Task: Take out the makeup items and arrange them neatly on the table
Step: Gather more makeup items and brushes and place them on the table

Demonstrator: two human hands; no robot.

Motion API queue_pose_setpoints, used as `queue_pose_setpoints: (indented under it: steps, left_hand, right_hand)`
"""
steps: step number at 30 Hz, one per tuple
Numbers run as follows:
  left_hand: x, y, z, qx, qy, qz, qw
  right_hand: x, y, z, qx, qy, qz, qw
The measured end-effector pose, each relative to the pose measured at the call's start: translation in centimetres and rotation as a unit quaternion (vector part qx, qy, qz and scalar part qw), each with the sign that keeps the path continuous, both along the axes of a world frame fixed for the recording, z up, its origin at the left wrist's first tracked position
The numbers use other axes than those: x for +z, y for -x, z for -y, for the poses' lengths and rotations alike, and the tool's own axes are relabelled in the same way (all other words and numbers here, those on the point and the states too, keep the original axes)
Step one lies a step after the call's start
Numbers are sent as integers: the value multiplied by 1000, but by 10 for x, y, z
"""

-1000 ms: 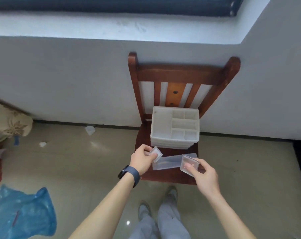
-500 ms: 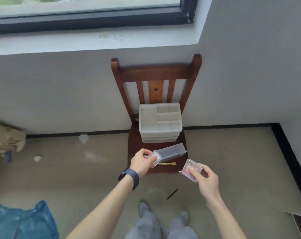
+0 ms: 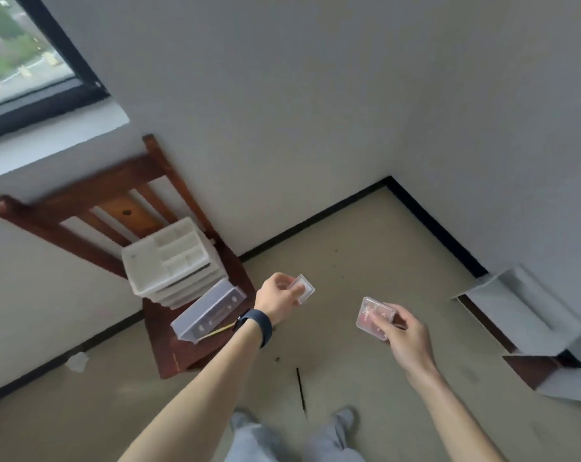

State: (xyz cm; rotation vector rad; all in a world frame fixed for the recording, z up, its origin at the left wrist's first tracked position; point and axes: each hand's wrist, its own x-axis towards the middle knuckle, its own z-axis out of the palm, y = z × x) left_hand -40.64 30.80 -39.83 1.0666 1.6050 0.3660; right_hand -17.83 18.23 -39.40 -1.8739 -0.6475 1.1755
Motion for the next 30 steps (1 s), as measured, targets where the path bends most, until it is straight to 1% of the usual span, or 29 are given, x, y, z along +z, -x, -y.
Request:
queue_pose_setpoints:
  steps: [2,4,7,10,13,17,19,21,22,25,27,30]
  left_hand:
    - [11,-56,1,-42,-11,6,999]
    - [24,-120,7,-111,-15,20,994]
    - [41,-213,22,-221,-27,39,974]
    - [62,-317,48,-335,-44,51,940]
    - [80,-412,86,-429,-46,74,899]
    - [106,-526,165,-541,-37,113,833]
    - [120,-576,216,-592,-26,138,794]
    - [135,-618,272,-642,-8,156,751]
    - [142,-633,295,-660,0,166,732]
    - [164,-674,377,-721,32,201,662]
    - [174,-690,430,-755,48,206,621]
    - [186,-702,523,-810,60,211,543]
  right_hand:
    - [14,-45,21,-34,-10,10,999]
    - [30,-91,49,-89,-24,22,995]
    - [52,-149,94,-167,-44,44,984]
    - [71,-200,153,-275,-55,56,958]
    - [89,-239,208,-376,-69,68,921]
    - [112,-277,289,-509,-80,90,852]
    - [122,-291,335,-570,-79,108,810]
    - [132,-300,381,-636,-80,122,758]
    - [137,-302,399,-660,-77,126,736]
    - [150,-303,461,-733,-73,147,661]
    - [157,-296,501,-774,-76,154,610]
    - [166,-277,565,-830,-86,161,527]
